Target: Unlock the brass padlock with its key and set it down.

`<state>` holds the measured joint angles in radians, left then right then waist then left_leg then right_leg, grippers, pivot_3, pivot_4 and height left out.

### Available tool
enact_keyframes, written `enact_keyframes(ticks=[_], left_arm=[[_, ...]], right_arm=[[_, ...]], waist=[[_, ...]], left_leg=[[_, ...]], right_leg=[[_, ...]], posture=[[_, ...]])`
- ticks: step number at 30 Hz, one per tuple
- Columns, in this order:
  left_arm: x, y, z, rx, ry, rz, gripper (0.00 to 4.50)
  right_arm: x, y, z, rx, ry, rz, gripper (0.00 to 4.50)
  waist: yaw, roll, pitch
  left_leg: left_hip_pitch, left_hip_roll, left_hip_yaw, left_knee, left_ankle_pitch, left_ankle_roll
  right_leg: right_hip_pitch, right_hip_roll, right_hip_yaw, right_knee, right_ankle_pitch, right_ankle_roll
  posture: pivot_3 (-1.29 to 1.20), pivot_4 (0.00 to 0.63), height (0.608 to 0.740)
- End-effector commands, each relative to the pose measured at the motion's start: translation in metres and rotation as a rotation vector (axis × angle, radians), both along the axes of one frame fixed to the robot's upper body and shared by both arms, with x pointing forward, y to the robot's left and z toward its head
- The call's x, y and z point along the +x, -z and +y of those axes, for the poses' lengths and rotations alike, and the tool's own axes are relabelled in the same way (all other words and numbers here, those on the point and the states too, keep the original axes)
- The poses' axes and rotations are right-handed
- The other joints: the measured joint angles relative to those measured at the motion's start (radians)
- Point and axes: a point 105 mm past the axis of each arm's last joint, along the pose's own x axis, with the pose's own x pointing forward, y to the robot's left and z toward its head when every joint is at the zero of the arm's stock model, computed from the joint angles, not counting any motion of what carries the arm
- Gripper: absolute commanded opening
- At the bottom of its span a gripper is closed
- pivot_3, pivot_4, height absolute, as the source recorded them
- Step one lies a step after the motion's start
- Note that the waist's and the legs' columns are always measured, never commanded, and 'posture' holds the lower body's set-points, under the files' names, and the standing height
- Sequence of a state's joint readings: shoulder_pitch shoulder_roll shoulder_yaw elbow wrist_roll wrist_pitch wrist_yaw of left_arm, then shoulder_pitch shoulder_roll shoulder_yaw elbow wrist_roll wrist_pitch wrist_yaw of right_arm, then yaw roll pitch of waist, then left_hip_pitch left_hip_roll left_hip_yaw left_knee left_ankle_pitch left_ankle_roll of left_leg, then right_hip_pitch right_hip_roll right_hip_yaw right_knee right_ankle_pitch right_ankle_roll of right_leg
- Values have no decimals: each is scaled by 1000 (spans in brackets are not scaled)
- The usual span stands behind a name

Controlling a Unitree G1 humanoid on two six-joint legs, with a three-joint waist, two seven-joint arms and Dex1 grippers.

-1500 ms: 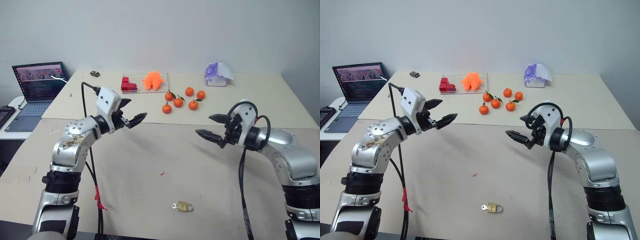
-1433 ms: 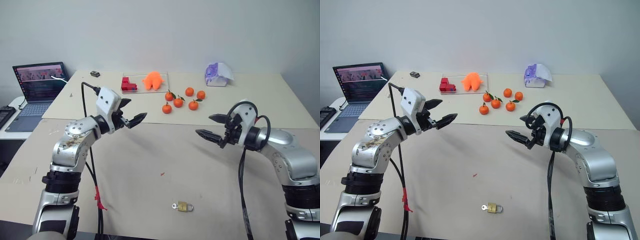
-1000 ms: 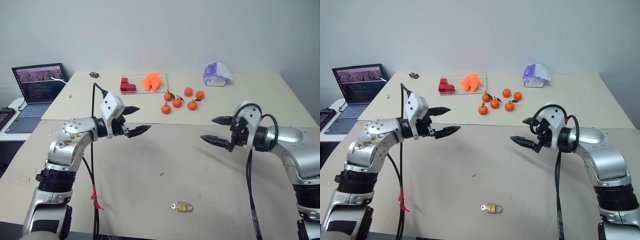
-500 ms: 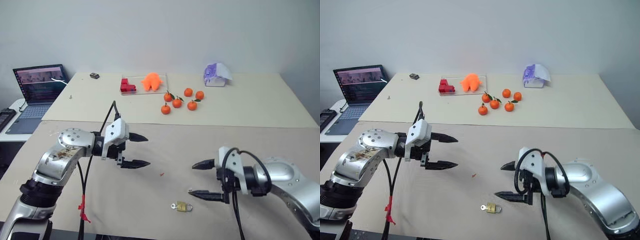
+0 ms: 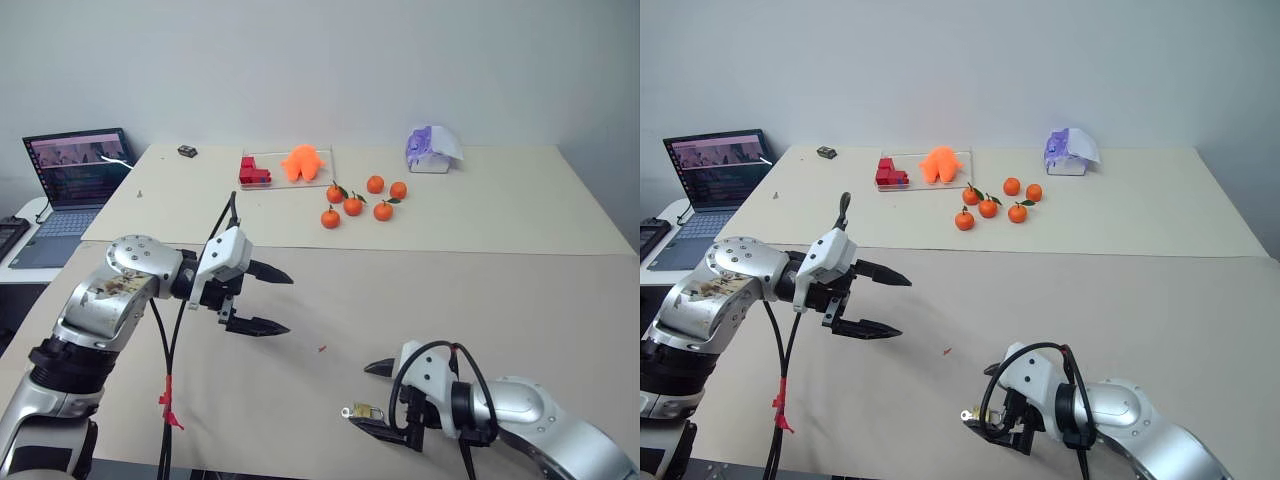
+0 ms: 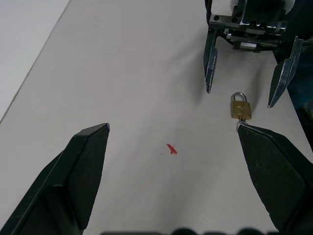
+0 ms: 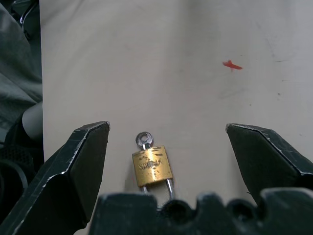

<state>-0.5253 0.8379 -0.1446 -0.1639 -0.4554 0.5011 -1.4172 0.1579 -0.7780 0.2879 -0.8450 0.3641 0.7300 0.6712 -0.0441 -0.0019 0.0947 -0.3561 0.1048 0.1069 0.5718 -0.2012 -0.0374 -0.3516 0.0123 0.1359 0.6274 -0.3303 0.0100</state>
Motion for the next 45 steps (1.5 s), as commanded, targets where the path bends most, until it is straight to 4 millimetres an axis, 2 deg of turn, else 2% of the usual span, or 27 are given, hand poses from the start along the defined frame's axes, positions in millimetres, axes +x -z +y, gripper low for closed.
enact_keyframes(ticks=[1,8,14,17,24,25,26,29,33,40,42,45], left_arm=[[4,-10,3,19,15,-36,4453],[7,-15,6,29,22,-45,4453],[3,-23,9,19,37,-51,4453],[0,-24,11,25,39,-41,4500],[2,-28,15,33,18,-44,4500],[2,-28,15,33,15,-43,4500],[2,-28,14,32,12,-42,4500],[2,-27,13,22,-4,-31,4500],[4,-23,12,-8,-50,4,4500],[12,-13,7,-101,-162,91,4500],[15,-10,-1,-150,-195,138,4500],[24,-17,-22,-297,-238,236,4500]], right_arm=[[-3,-2,6,5,-17,-52,4500],[-10,13,4,-37,-38,-50,4500],[-2,18,-3,-61,-50,-75,4500],[-1,21,-6,-82,-69,-80,3783],[1,20,-6,-87,-109,-95,1293],[2,19,-5,-87,-112,-98,1052],[2,18,-5,-87,-113,-102,926],[5,14,-5,-84,-113,-108,914],[17,3,-8,-89,-104,-165,914],[74,-47,-33,-205,-48,-460,914],[90,-62,-39,-274,-66,-590,914],[109,-84,-34,-337,-143,-788,914]], waist=[[1,-1,0],[0,-1,0],[1,-3,0],[1,-4,0],[2,-4,0],[2,-4,0],[2,-4,0],[2,-4,0],[1,-4,0],[2,-3,0],[4,-3,0],[7,-3,0]], left_leg=[[0,0,0,0,0,0],[0,0,0,0,0,0],[0,0,0,1,0,0],[0,0,0,1,0,0],[0,0,0,1,0,1],[0,0,0,1,0,1],[0,0,0,1,0,1],[0,0,0,1,0,1],[0,0,0,1,0,1],[1,0,0,1,0,1],[1,0,0,1,0,1],[1,-1,0,2,-1,1]], right_leg=[[0,0,0,0,0,0],[0,0,0,0,0,0],[0,0,0,1,0,0],[0,0,0,1,0,0],[0,0,0,1,0,0],[0,0,0,1,0,0],[0,0,0,1,0,0],[0,0,0,1,0,0],[0,0,0,1,0,0],[1,0,0,2,0,0],[0,0,0,2,0,-1],[0,0,0,2,0,-1]], posture=[[0,150,723],[0,150,723],[0,150,723],[0,150,723],[0,150,723],[0,150,723],[0,150,723],[0,150,723],[0,150,723],[0,150,723],[0,150,723],[0,150,723]])
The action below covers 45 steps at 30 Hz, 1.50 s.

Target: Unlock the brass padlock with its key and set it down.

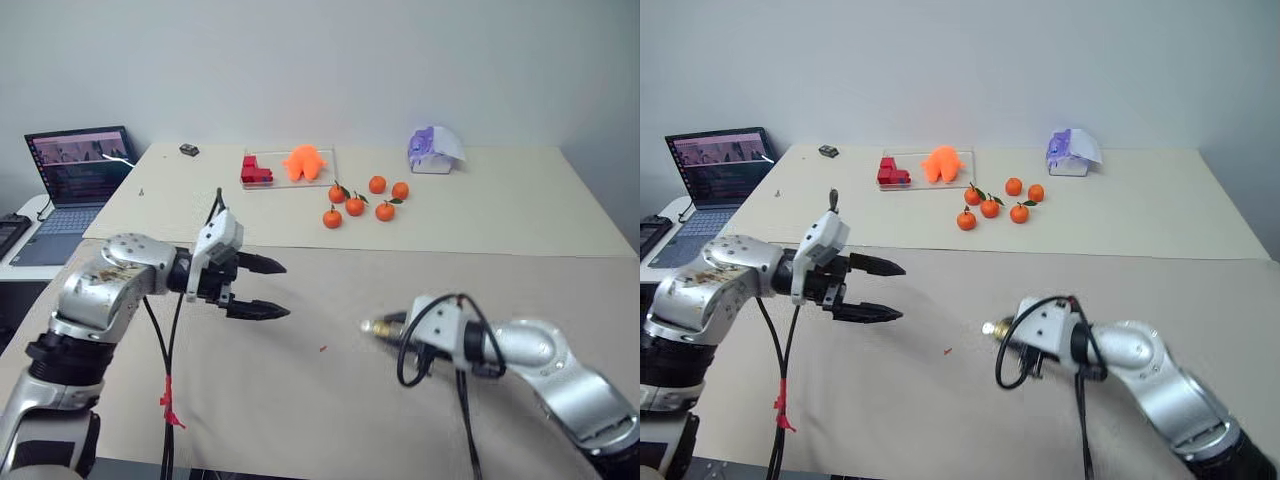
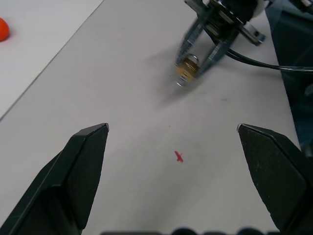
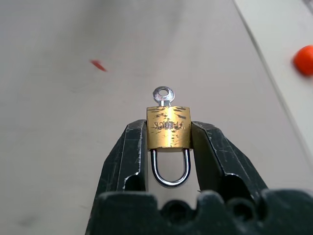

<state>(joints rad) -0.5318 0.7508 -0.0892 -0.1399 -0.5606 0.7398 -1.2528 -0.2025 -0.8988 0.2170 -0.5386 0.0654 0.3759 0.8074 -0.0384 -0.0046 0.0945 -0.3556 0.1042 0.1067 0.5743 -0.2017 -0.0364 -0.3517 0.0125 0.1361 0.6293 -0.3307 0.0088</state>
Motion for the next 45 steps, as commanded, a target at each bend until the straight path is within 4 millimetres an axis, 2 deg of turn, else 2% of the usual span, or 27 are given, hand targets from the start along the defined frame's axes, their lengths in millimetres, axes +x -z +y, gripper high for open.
enact_keyframes(ticks=[1,3,6,11,20,27,28,31,40,41,42,45], left_arm=[[10,-21,-21,-208,-65,94,4500],[14,-20,-27,-283,-96,169,4500],[9,-9,-40,-294,-79,229,4500],[4,-15,-55,-328,-35,247,4500],[4,-12,-61,-324,-17,251,4500],[12,-14,-63,-329,-9,237,4500],[13,-14,-63,-330,-8,237,4500],[14,-14,-66,-334,1,230,3888],[14,-17,-70,-364,13,250,3888],[14,-17,-70,-365,15,252,3390],[13,-17,-70,-367,21,255,3275],[11,-15,-71,-350,30,245,2134]], right_arm=[[15,-32,11,-75,-130,-252,914],[18,-35,17,-77,-165,-296,914],[20,-38,27,-60,-214,-347,914],[16,-39,38,-33,-265,-369,914],[15,-57,36,-22,-242,-429,914],[11,-79,29,-16,-214,-467,914],[10,-80,30,-13,-213,-466,914],[7,-78,32,-13,-213,-455,914],[-3,-73,38,8,-220,-417,914],[-4,-72,39,10,-220,-413,914],[-4,-71,39,12,-220,-409,914],[-6,-69,39,13,-218,-398,914]], waist=[[3,0,0],[5,0,0],[1,0,0],[0,1,0],[0,1,-1],[0,1,-1],[0,1,-1],[-2,1,-1],[-1,1,0],[-1,1,0],[-1,1,0],[-1,1,0]], left_leg=[[0,0,0,0,0,0],[0,0,0,1,0,0],[1,0,-1,1,0,0],[1,0,0,1,4,-7],[2,0,-1,1,5,-8],[2,0,-1,0,7,-11],[2,0,-1,0,7,-11],[2,0,-1,0,7,-11],[1,0,-1,0,7,-11],[1,0,-1,0,7,-11],[1,0,-1,0,6,-11],[1,0,-1,0,6,-11]], right_leg=[[0,0,0,0,0,0],[1,0,-1,0,0,0],[1,0,0,0,2,-3],[1,1,2,1,4,-7],[2,1,1,0,4,-7],[2,1,1,0,4,-7],[2,1,1,0,4,-7],[2,1,1,0,4,-7],[2,0,1,0,4,-6],[2,0,1,0,4,-6],[2,1,1,0,4,-6],[2,0,1,0,4,-6]], posture=[[0,150,723],[0,150,723],[0,150,723],[0,150,723],[0,150,723],[0,150,723],[0,150,723],[0,150,723],[0,150,723],[0,150,723],[0,150,723],[0,150,723]])
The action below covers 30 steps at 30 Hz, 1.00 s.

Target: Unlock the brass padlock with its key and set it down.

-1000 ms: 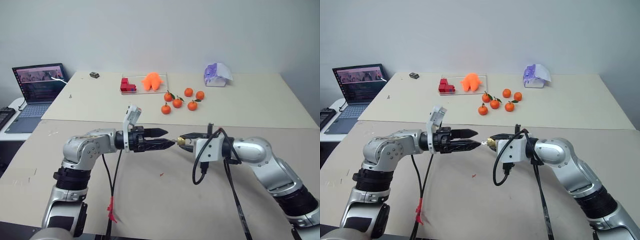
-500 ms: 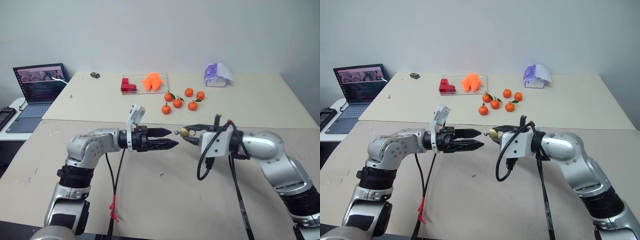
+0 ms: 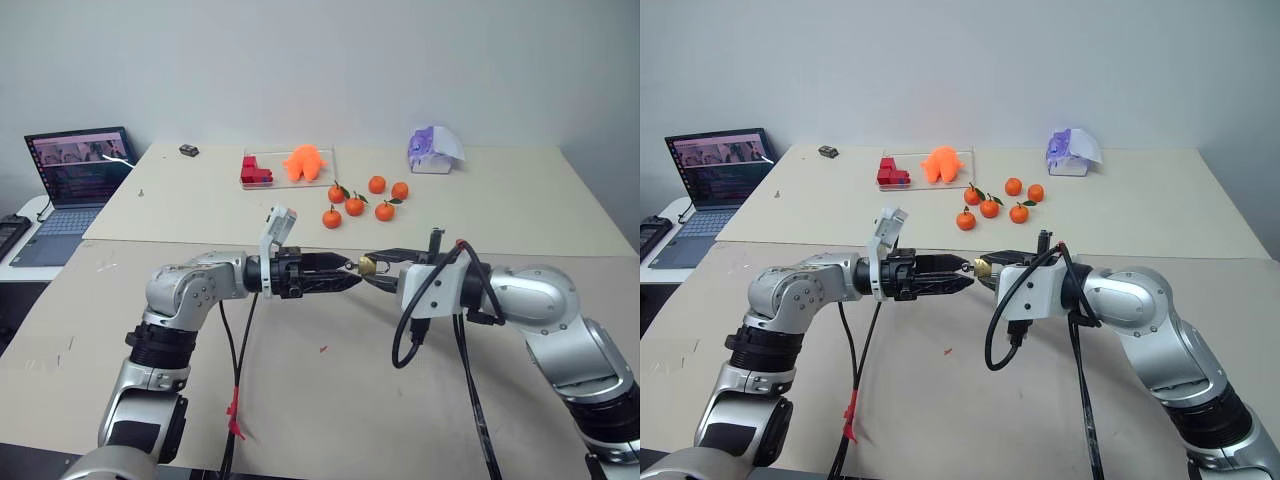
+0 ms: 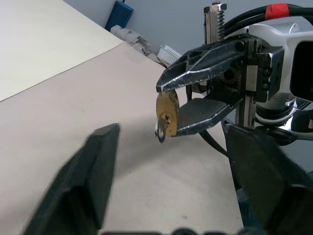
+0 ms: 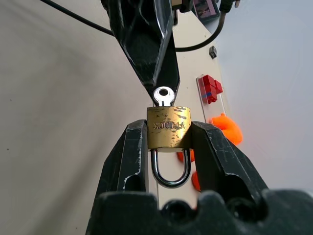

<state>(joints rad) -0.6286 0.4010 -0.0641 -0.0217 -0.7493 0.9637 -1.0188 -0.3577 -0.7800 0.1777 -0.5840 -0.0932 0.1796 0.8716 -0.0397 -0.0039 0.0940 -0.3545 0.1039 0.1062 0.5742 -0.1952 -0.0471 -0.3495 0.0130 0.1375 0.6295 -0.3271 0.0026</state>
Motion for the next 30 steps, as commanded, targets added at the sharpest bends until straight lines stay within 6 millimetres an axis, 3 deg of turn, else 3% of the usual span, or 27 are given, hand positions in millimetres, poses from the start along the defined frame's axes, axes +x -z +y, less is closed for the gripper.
enact_keyframes(ticks=[1,19,22,25,30], left_arm=[[-2,-11,-1,-17,24,-42,1806],[-1,-16,-1,-34,35,-46,1806],[0,-16,-1,-35,34,-48,1103],[1,-17,0,-38,32,-49,30],[1,-17,-1,-41,32,-48,30]], right_arm=[[-7,-9,3,23,-18,-22,914],[0,-16,-8,20,24,-30,914],[1,-18,-8,27,28,-32,914],[1,-19,-8,29,28,-32,914],[-1,-19,-5,33,19,-27,914]], waist=[[1,0,0],[-1,0,0],[-1,0,0],[-1,0,0],[0,0,0]], left_leg=[[0,0,0,0,0,0],[0,0,0,0,-2,3],[0,0,0,0,-2,3],[0,0,0,0,-2,4],[0,0,0,-1,-2,4]], right_leg=[[0,0,0,0,0,0],[0,0,0,0,0,0],[0,0,0,0,0,0],[0,0,0,0,0,0],[0,0,0,0,0,0]], posture=[[0,150,723],[0,150,723],[0,150,723],[0,150,723],[0,150,723]])
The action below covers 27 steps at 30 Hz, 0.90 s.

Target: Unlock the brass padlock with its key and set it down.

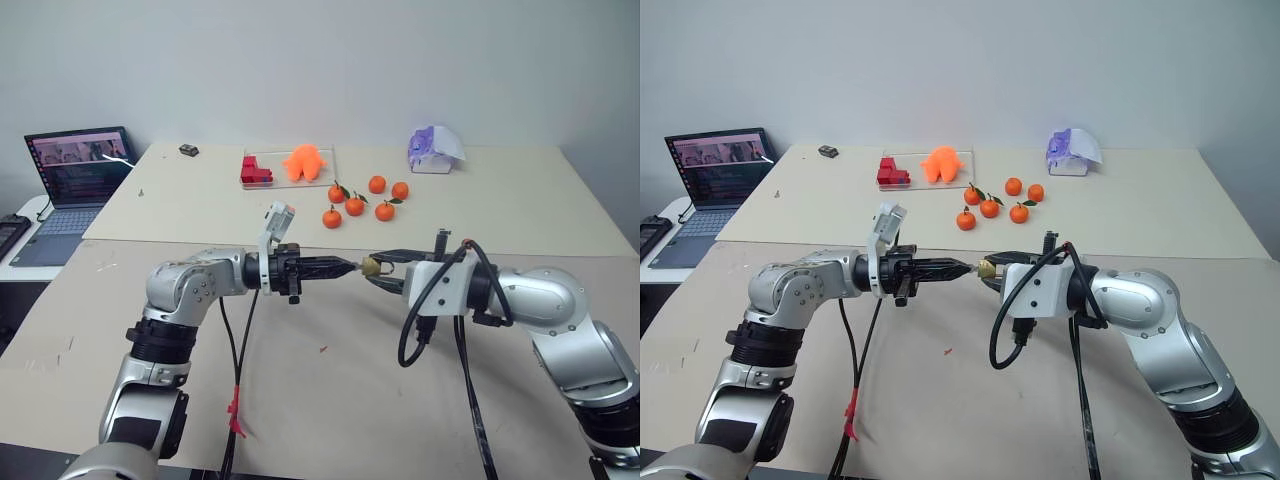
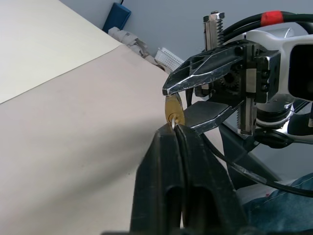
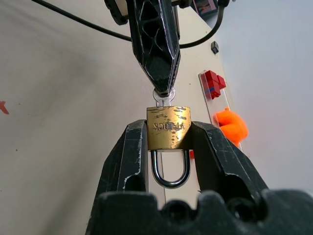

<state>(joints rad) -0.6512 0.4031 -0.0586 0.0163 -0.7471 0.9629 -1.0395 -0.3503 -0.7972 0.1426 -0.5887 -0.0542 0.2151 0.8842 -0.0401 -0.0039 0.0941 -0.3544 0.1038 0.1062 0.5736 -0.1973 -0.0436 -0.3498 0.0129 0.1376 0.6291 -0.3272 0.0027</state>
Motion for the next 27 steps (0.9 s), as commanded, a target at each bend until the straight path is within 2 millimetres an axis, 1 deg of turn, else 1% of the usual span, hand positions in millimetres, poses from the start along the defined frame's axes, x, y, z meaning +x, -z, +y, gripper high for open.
enact_keyframes(ticks=[1,6,10,14,17,21,23,26,27], left_arm=[[-3,-15,-3,-32,28,-57,30],[-3,-14,-3,-16,20,-86,30],[-1,-8,-8,66,4,-374,30],[9,-8,-8,80,-49,-571,30],[7,-7,-11,83,-44,-666,30],[7,-2,-9,75,-42,-637,30],[12,5,-7,98,-69,-523,30],[14,23,-3,170,-72,-271,30],[12,24,-3,159,-60,-144,30]], right_arm=[[-2,-16,3,19,-8,-57,914],[-3,-17,5,25,-12,-57,914],[-3,-19,6,44,-11,-47,914],[-4,-21,7,59,-7,-37,914],[-4,-21,7,62,-4,-32,914],[-3,-21,6,56,-2,-31,914],[-3,-21,6,55,-2,-31,914],[-3,-21,7,55,-4,-31,914],[-3,-21,7,55,-6,-32,914]], waist=[[0,0,0],[0,0,0],[0,0,0],[2,0,0],[1,0,0],[0,0,0],[0,0,0],[0,0,0],[-1,0,0]], left_leg=[[0,0,0,0,0,0],[0,0,0,0,0,0],[0,0,0,0,0,0],[0,0,0,0,0,0],[0,-1,0,-1,0,0],[0,0,0,-1,-1,1],[0,0,0,-1,-1,1],[0,-1,0,0,-1,2],[-1,-1,0,0,-1,2]], right_leg=[[0,0,0,0,0,0],[0,0,0,0,0,0],[0,0,0,0,0,0],[0,0,0,-1,0,-1],[0,-1,0,-1,0,-1],[0,-1,1,-1,0,-1],[0,-1,1,-1,0,0],[0,-1,0,0,-1,2],[0,-1,0,0,-3,5]], posture=[[0,150,723],[0,150,723],[0,150,723],[0,150,723],[0,150,723],[0,150,723],[0,150,723],[0,150,723],[0,150,723]])
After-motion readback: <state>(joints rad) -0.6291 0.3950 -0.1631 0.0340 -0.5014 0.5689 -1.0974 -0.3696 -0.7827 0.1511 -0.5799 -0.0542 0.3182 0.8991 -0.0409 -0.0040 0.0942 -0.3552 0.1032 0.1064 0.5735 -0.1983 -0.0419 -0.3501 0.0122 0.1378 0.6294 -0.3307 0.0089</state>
